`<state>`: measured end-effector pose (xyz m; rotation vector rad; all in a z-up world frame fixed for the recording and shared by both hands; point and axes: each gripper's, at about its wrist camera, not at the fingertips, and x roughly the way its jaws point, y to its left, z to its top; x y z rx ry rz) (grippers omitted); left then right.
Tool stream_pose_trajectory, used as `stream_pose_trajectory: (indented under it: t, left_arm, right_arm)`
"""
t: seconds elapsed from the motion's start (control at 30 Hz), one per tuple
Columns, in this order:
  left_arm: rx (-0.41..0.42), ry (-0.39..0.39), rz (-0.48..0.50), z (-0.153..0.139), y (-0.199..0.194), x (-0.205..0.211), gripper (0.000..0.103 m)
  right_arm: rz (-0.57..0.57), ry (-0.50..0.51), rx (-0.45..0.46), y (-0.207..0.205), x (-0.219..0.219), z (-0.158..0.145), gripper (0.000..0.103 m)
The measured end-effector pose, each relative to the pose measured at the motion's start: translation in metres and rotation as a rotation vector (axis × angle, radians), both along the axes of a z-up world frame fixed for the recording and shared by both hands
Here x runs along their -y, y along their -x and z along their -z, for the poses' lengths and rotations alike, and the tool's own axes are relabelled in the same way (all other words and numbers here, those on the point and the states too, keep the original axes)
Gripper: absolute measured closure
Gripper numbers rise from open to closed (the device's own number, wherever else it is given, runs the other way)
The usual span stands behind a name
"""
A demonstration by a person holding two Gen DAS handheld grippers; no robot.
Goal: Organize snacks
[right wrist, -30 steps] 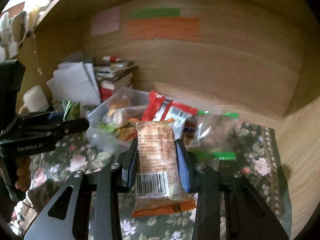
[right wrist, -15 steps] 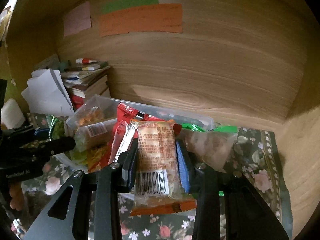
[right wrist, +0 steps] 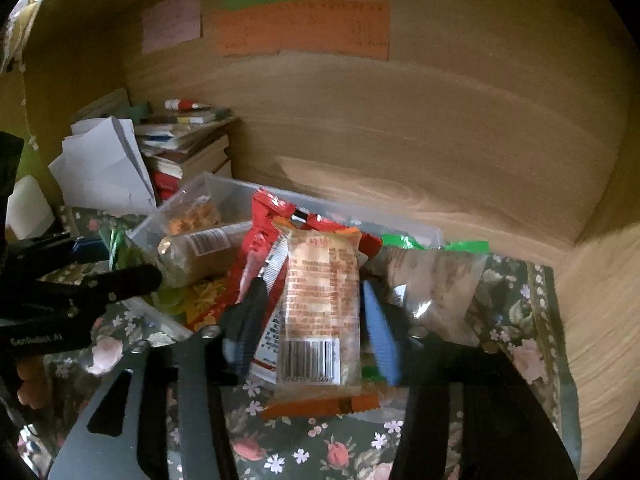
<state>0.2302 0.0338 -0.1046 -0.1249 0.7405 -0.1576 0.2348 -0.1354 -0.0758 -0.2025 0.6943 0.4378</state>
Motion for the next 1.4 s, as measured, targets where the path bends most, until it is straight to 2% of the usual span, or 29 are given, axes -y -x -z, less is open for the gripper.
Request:
stream_pose_trajectory:
  t: [0.23, 0.57, 0.8, 0.9, 1.0, 1.1, 1.17, 1.23, 1.4]
  left_arm:
    - [0.082, -0.014, -0.028, -0.027, 0.022, 0.0, 0.035]
    - [0.341, -0.043, -0.066, -0.102, 0.098, 0.008, 0.034]
    - [0.453, -0.057, -0.062, -0.131, 0.146, 0.019, 0.032]
    - [0.483, -0.057, -0.058, -0.137, 0.163, 0.024, 0.029]
    - [0.512, -0.065, -0.063, -0.14, 0.175, 0.029, 0.02]
    - [0.528, -0.077, -0.068, -0.141, 0.186, 0.033, 0.013]
    - [0.533, -0.077, -0.072, -0.142, 0.191, 0.035, 0.007]
    - [0.541, -0.083, -0.082, -0.141, 0.197, 0.037, 0.002]
    - [0.547, -0.082, -0.092, -0.141, 0.204, 0.037, 0.0]
  right_arm:
    - [0.004, -0.049, 0.081, 0.021, 0.01, -0.032, 0.052]
    - [0.036, -0.159, 0.248, 0.078, 0.041, -0.095, 0.052]
    - [0.035, -0.21, 0.331, 0.122, 0.054, -0.116, 0.051]
    - [0.041, -0.224, 0.354, 0.139, 0.055, -0.119, 0.046]
    - [0.049, -0.239, 0.363, 0.149, 0.055, -0.118, 0.04]
    - [0.06, -0.244, 0.374, 0.156, 0.055, -0.117, 0.028]
    - [0.072, -0.246, 0.387, 0.165, 0.058, -0.117, 0.017]
    - [0.077, -0.246, 0.396, 0.17, 0.058, -0.118, 0.014]
    - [0.092, -0.231, 0.42, 0.18, 0.056, -0.116, 0.001]
